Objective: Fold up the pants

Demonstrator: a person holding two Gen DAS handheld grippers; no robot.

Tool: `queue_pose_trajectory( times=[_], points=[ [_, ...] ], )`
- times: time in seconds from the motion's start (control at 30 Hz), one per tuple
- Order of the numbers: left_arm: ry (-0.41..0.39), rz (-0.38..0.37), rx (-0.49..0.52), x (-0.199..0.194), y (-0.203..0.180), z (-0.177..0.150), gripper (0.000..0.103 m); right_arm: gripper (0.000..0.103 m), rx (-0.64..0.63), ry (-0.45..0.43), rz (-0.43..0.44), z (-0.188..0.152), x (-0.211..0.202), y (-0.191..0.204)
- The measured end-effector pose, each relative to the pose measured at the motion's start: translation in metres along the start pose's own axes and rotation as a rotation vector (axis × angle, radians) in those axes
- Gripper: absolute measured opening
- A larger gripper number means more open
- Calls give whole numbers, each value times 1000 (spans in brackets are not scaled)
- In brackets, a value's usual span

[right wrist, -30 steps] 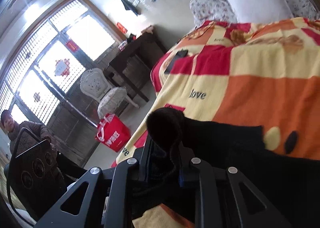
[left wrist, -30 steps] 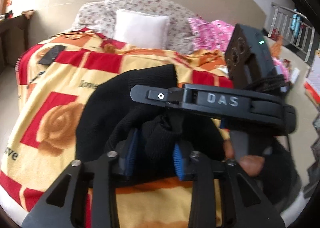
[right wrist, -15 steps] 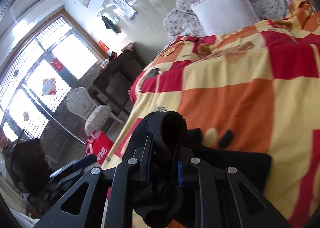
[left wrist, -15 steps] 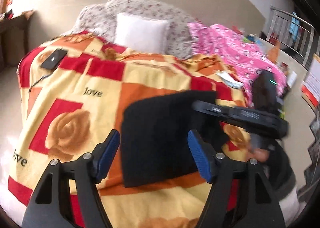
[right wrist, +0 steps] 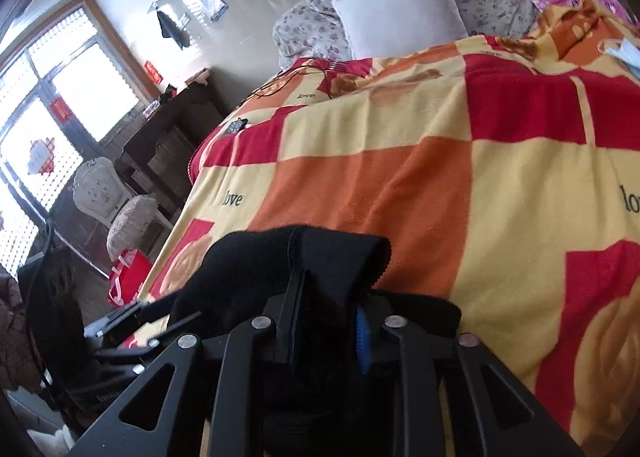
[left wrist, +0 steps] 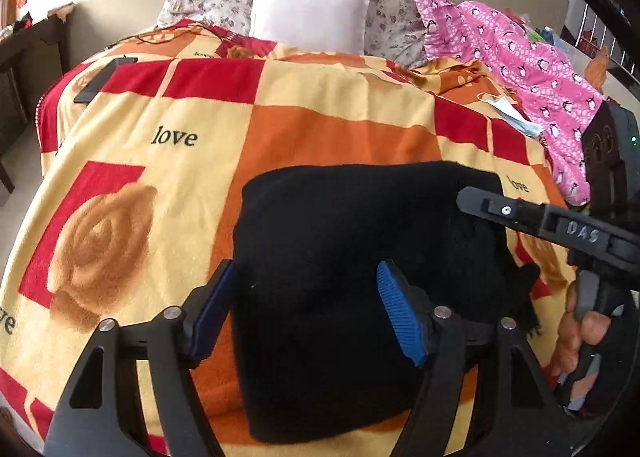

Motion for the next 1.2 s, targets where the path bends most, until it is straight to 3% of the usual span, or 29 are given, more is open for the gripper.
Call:
queue_pose_trajectory(
  times=[0.13,0.27,0.5,0.57,0.63,0.77,0.93,1.03,1.17,1.2],
  points=[
    [-2,6,14,0,-3,-1,76,31,25,-46,-11,1,-32,-9],
    [1,-5,1,-1,-3,-1,76,31,-32,-54,56,-10,-64,11],
    [0,-22,-31,-12,4,0,76,31,-154,31,78,-33,-43,29],
    [-13,-12,-33,-17,8,3,76,37,-182,63,80,-38,-32,30],
    [-11,-7,-32,-16,10,3,76,56,-223,80,96,-43,-23,33],
    [19,-11,-38,-5,9,-3,76,56,-236,91,110,-44,-18,31],
    [25,-29,-44,-3,5,-3,77,16,-307,114,99,-60,-32,37],
    [22,-22,-34,-2,4,-4,78,10,-346,118,79,-72,-51,39],
    [24,-26,-42,-1,4,-4,78,11,-319,126,51,-77,-64,29],
    [24,-26,-41,-1,4,-4,78,15,-305,110,51,-75,-68,27]
  ],
)
Point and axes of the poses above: each gripper's, at about its wrist camera, not at the fingertips, and x roughly the way its jaws point, y to its left, z to its top, the point moved 9 cm from there along x, roughly the way its jaws point, and after that the axes turned 1 degree about -x, right-handed, at the moved point
